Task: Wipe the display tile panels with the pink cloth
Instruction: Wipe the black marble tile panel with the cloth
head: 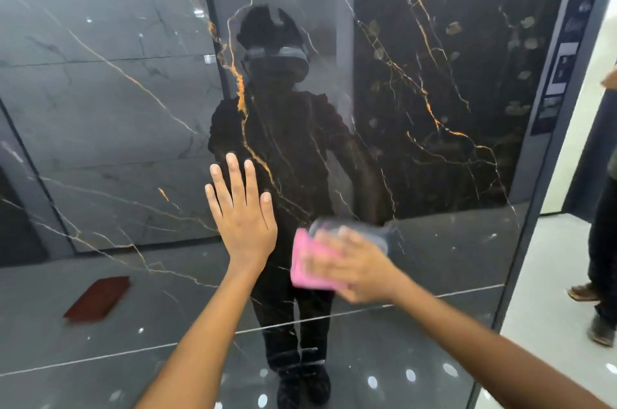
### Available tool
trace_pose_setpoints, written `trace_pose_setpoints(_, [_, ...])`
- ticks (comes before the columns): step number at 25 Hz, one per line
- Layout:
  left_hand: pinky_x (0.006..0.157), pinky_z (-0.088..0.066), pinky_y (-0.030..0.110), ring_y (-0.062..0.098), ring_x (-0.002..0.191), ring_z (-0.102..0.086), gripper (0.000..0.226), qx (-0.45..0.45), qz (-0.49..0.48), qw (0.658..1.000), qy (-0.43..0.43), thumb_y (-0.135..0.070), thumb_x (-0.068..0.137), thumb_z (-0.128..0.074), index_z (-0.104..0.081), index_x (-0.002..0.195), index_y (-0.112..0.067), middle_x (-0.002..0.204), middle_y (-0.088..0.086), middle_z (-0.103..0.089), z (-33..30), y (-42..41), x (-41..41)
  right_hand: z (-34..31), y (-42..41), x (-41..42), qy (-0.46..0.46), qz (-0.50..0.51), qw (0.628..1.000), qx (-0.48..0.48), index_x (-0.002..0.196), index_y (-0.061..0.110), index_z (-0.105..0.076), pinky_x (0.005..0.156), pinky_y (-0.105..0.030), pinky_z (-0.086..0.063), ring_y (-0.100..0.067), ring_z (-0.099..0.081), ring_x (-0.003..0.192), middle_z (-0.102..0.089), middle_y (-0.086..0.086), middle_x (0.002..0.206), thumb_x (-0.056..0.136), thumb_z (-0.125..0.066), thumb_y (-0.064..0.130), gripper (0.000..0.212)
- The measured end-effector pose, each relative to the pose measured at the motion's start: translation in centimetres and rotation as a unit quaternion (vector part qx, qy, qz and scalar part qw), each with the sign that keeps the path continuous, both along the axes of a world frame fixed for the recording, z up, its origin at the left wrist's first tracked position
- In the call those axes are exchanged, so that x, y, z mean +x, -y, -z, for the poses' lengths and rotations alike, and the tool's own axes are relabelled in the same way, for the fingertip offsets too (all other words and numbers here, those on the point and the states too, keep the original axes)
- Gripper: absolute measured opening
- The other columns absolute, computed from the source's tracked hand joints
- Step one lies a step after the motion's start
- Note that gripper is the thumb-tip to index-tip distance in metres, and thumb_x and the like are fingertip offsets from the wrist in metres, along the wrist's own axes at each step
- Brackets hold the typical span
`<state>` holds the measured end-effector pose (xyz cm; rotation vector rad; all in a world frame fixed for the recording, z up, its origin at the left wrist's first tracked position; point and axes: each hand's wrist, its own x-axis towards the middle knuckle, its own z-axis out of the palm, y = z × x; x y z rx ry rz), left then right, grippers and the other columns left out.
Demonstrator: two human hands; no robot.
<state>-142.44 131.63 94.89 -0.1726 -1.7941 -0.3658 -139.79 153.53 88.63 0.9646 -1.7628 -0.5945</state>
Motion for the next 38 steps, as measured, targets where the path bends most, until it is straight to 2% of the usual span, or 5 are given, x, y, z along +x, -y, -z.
trace_pose_setpoints(10, [0.121,0.004,0.040,0.039,0.145,-0.012,0.053,0.003,-0.005,1.000,-0.003,-0.028,0.103,-0.029,-0.024,0.153,-0.008,0.157,0.019,-0.026,-0.1,-0.2,0.3,-10.8,-4.0,-0.4,-0.029,-0.023,0.944,-0.327,0.133,0.020,-0.054,0.107,-0.047,-0.029,-0.039,-0.037,0.137,-0.053,-0.006,0.139,0.069,-0.057,0.019,0.064])
trace_pose_setpoints(17, [0.121,0.004,0.038,0.033,0.148,-0.002,0.055,0.024,0.037,0.997,0.070,-0.028,0.103,-0.029,-0.017,0.154,-0.010,0.161,0.013,-0.015,4.9,-0.2,1.8,4.2,-2.6,2.5,0.090,0.039,0.981,0.165,0.143,0.027,-0.043,0.120,-0.046,0.008,-0.024,-0.022,0.143,-0.043,0.007,0.149,0.070,-0.066,0.030,0.076])
trace_pose_setpoints(24, [0.120,0.006,0.038,0.019,0.150,0.015,0.054,-0.004,0.039,0.997,0.066,-0.038,0.107,-0.012,0.004,0.157,-0.025,0.163,-0.006,0.015,10.5,0.4,1.1,-6.5,-8.1,0.3,-0.049,0.011,0.908,-0.415,0.137,0.021,-0.049,0.110,-0.047,-0.025,-0.039,-0.029,0.141,-0.040,-0.004,0.151,0.072,-0.052,0.017,0.065])
trace_pose_setpoints(30, [0.120,0.004,0.038,0.019,0.151,0.013,0.054,-0.008,0.048,0.998,0.045,-0.038,0.107,-0.014,0.001,0.157,-0.024,0.164,-0.006,0.012,11.2,0.3,0.8,9.3,-5.9,3.5,0.104,0.081,0.991,-0.030,0.152,0.031,-0.021,0.108,-0.043,-0.023,-0.022,-0.008,0.150,-0.025,0.010,0.157,0.076,-0.058,0.032,0.084])
trace_pose_setpoints(38, [0.120,0.004,0.041,0.020,0.150,0.014,0.053,-0.025,0.027,0.999,0.035,-0.036,0.107,-0.012,0.003,0.157,-0.023,0.164,-0.005,0.014,11.0,0.1,0.2,2.5,0.6,-0.9,-0.010,0.005,0.952,-0.307,0.134,0.015,-0.051,0.111,-0.047,-0.028,-0.029,-0.021,0.146,-0.042,-0.010,0.146,0.077,-0.056,0.023,0.058])
